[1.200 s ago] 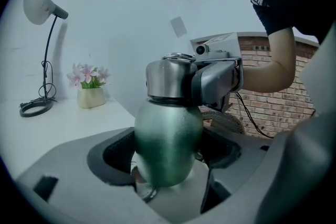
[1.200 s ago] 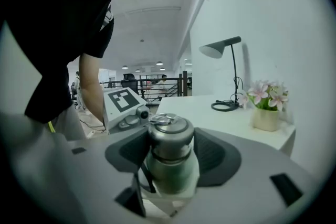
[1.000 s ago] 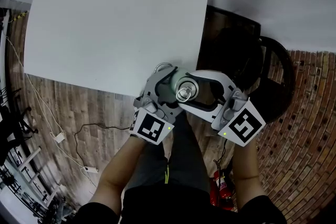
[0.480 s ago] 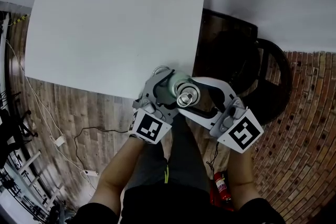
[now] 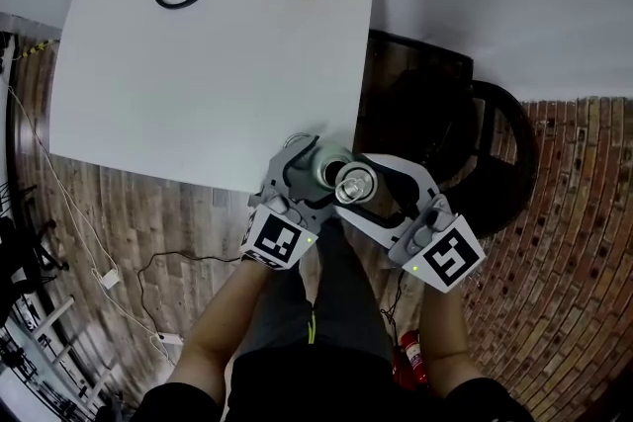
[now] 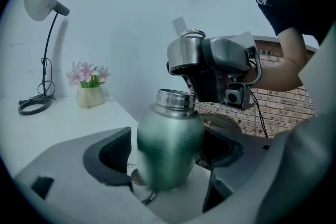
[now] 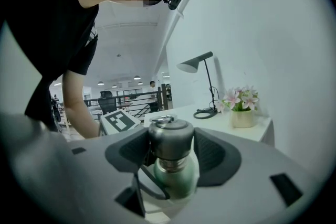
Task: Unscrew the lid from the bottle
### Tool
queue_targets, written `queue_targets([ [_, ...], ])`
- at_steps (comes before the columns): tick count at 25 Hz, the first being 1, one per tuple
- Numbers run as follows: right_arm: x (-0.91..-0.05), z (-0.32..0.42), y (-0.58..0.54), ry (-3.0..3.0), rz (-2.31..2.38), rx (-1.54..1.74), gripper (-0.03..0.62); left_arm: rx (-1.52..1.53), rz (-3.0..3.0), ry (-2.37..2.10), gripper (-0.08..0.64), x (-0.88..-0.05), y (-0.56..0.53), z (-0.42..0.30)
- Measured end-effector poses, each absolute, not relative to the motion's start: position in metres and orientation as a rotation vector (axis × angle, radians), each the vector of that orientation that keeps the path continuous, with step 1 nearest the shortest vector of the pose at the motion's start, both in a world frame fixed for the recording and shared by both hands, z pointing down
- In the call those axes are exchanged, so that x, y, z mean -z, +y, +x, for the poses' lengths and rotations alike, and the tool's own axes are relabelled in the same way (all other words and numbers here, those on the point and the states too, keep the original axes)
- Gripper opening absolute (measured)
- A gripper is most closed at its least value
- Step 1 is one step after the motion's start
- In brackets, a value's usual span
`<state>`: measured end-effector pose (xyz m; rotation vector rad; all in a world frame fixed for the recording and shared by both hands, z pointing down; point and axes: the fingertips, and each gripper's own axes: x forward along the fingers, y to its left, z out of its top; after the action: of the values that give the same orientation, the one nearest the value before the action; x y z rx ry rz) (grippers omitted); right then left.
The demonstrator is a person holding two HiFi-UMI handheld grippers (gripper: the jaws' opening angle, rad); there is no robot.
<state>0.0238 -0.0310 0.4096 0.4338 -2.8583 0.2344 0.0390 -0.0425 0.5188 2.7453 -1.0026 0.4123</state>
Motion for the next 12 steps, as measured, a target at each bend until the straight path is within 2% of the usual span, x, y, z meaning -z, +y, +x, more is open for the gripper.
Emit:
queue_targets([
  [12,-0.379,0.035,-0.035,-2.808,0.656,-0.256,0.264,-0.446,2.733,-1.005,0.394,-0.479,-0.028,0.016],
])
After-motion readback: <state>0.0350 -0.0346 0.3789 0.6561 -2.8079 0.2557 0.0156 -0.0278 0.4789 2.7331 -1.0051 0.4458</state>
